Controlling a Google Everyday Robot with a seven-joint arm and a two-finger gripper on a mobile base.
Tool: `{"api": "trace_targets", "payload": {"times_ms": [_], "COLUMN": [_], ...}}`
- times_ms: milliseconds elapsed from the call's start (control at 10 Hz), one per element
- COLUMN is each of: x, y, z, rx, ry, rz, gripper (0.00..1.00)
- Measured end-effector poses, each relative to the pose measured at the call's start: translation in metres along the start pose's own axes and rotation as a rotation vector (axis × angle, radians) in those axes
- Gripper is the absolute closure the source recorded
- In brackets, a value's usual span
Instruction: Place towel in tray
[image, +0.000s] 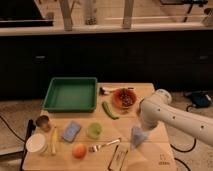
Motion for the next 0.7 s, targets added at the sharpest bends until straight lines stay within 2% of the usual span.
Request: {"api": "trace_targets", "payload": {"times_ms": [200, 400, 600, 700], "x": [0.000, -0.004, 0.003, 0.004], "y": [0.005, 0.004, 0.007, 0.007], "z": [-0.002, 0.002, 0.016, 0.022], "rx": [-0.003, -0.007, -0.014, -0.013], "ry": [0.001, 0.003, -0.006, -0.007], "rz": [-0.009, -0.025, -0.037, -0.044], "gripper": [0.33, 0.32, 0.21, 0.20]}}
